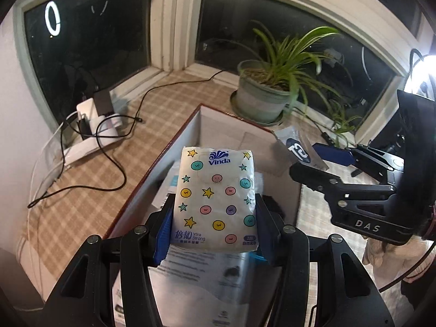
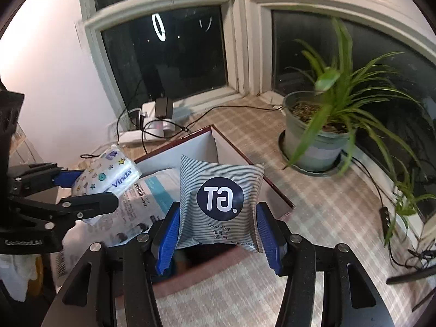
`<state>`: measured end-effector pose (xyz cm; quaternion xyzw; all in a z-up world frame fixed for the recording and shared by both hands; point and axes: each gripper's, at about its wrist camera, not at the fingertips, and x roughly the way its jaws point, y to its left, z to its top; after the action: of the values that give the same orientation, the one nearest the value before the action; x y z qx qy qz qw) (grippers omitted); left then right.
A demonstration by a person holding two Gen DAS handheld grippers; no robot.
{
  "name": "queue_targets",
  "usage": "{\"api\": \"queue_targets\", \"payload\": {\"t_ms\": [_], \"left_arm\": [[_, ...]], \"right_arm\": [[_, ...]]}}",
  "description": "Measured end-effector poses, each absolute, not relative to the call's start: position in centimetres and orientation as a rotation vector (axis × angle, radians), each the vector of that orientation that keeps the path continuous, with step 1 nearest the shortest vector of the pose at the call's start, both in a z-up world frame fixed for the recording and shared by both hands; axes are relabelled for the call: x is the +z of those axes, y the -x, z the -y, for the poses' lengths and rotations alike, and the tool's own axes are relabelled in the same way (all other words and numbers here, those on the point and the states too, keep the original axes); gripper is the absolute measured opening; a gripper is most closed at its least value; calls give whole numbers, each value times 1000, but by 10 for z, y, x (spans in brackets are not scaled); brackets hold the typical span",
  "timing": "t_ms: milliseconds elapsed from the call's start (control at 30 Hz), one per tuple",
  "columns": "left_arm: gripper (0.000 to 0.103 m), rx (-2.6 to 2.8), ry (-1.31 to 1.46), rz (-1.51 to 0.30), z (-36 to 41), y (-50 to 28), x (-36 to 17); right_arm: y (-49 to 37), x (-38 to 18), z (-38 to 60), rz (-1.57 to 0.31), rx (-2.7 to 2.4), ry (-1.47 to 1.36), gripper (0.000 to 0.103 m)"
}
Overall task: Organize soft objects
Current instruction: 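Lift the tissue pack in the left tool and sachet in the right tool over the box, then open the left tool to drop the tissue pack while the right tool releases the sachet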
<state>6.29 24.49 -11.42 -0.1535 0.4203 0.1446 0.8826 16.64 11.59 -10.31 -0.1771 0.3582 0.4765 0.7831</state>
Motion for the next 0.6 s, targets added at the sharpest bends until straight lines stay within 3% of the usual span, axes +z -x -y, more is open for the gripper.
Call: {"api": "queue_targets", "payload": {"t_ms": [367,500,600], "left_arm": [[52,320,324,-924,-256,-78,-130],[53,330,333,-929,-259,-80,-132],[63,338,341,-922,-261,-80,-131]], "right_arm": [[-187,-131,-150,-851,1026,389,54],[-188,-133,-151,-857,1028,378,62],[-188,-131,-149,-847,1018,387,67]]}}
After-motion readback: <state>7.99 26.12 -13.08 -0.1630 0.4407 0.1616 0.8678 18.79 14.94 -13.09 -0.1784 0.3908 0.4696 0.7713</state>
